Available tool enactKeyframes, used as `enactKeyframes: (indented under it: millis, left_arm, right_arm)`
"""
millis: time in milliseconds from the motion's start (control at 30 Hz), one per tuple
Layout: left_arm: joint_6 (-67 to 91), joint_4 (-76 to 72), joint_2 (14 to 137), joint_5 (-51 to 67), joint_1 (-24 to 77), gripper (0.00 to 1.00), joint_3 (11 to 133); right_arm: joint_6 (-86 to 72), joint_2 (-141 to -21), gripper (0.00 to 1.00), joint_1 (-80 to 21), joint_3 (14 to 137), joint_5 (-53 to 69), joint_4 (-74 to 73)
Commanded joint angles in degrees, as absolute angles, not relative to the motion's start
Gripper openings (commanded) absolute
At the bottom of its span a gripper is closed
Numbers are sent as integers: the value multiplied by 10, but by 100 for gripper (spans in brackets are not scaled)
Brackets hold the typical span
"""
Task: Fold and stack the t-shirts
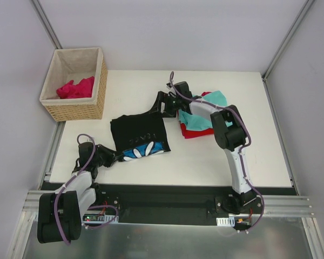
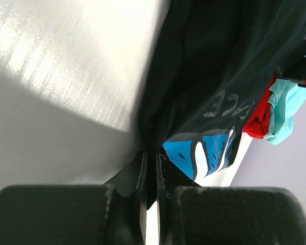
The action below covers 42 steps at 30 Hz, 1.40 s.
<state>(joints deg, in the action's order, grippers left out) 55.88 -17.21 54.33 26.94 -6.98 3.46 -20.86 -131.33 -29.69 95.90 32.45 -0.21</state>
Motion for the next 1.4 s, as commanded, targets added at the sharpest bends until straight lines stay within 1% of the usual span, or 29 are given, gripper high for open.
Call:
enactKeyframes:
  millis: [0, 100, 200, 233, 300, 333, 400, 433, 467, 633, 767, 900, 967, 1100, 1233, 1333, 1367]
  left_arm:
    - [534, -129, 548, 262, -84, 0, 30]
    - [532, -131, 551, 268, -89, 0, 28]
    - [529, -134, 551, 272, -95, 0, 23]
    - [528, -134, 551, 275, -99, 0, 24]
    - [526, -133, 549, 276, -101, 0, 22]
    - [526, -133, 549, 279, -103, 0, 21]
    - [525, -133, 550, 281, -107, 0, 22]
    - [523, -133, 550, 282, -108, 0, 22]
    - [523, -134, 551, 284, -111, 0, 23]
    - [518, -134, 556, 290, -114, 0, 31]
    - [516, -136, 557, 302, -115, 0, 47]
    - [509, -127, 560, 329, -115, 0, 106]
    - [505, -122, 574, 345, -114, 0, 147]
    - [522, -120, 575, 358, -113, 0, 190]
    - [534, -120, 588, 364, -96, 0, 243]
    - [542, -119, 607, 352, -55, 0, 289]
    - [548, -120, 619, 339, -27, 0, 310]
  right_arm:
    - [-212, -1339, 91, -314, 967, 323, -18]
    - [-214, -1345, 85, -316, 965, 322, -17]
    - [-221, -1351, 74, -319, 963, 323, -12]
    - [-223, -1352, 66, -319, 962, 323, -11]
    - [-226, -1354, 55, -320, 963, 322, -9]
    - [-228, -1355, 39, -321, 964, 322, -9]
    - [-228, -1356, 25, -320, 968, 322, -9]
    - [-229, -1357, 9, -321, 968, 319, -10]
    - [-227, -1357, 1, -322, 970, 317, -15]
    - [-218, -1343, 1, -326, 974, 308, -23]
    - [-202, -1291, 1, -326, 976, 298, -38]
    - [-181, -1234, 1, -324, 995, 283, -74]
    - [-178, -1219, 1, -318, 1019, 280, -96]
    - [-178, -1189, 1, -308, 1053, 279, -124]
    - [-177, -1139, 1, -292, 1048, 270, -134]
    - [-179, -1111, 1, -273, 1028, 265, -136]
    - [-179, -1091, 1, -266, 1022, 263, -137]
